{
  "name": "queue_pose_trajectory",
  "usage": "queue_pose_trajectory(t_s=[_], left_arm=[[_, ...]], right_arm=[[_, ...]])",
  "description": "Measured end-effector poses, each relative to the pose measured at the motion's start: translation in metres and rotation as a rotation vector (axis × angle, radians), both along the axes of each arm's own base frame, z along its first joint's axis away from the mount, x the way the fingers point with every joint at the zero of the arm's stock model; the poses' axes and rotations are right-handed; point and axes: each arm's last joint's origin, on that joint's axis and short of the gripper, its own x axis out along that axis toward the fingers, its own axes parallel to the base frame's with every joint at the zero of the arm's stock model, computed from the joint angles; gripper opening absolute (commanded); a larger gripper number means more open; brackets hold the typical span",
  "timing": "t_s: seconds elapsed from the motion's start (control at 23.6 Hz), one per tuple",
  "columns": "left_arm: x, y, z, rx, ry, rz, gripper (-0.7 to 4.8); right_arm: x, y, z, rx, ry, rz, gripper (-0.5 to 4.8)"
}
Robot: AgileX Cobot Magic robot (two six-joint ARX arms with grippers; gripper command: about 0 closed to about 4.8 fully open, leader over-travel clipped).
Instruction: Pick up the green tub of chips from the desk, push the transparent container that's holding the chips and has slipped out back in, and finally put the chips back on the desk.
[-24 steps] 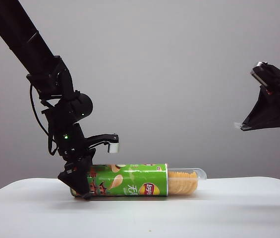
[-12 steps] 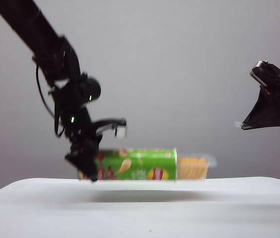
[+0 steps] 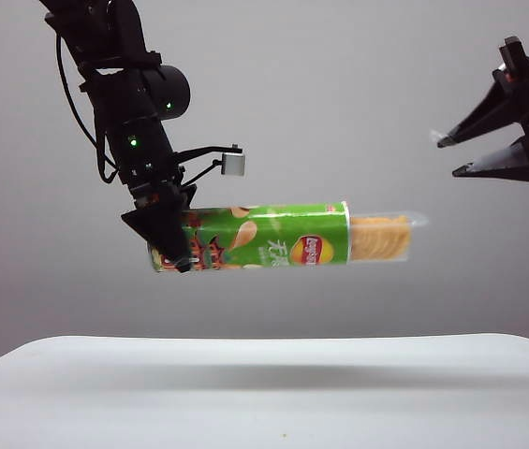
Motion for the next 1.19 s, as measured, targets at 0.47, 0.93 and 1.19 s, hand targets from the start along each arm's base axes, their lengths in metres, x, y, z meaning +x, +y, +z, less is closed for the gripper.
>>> queue_pose_trajectory(t_s=[0.47, 0.93, 1.19], left_arm=[[-0.0022, -0.0023, 0.0049, -0.102, 0.026, -0.04, 2.24], [-0.0033, -0.0042, 0.0057, -0.163, 0.057, -0.046, 2.24], [-0.0039, -0.0068, 0.0057, -0.166, 0.057, -0.046, 2.24]], right_arm=[[-0.0034, 0.0023, -0.0064, -0.041, 0.021, 0.013, 1.26], [-0.0035, 0.0059, -0.0061, -0.035, 0.018, 0.032, -0.06], [-0.004, 0.0082, -0.0056, -0.016, 0.019, 0.058, -0.07]])
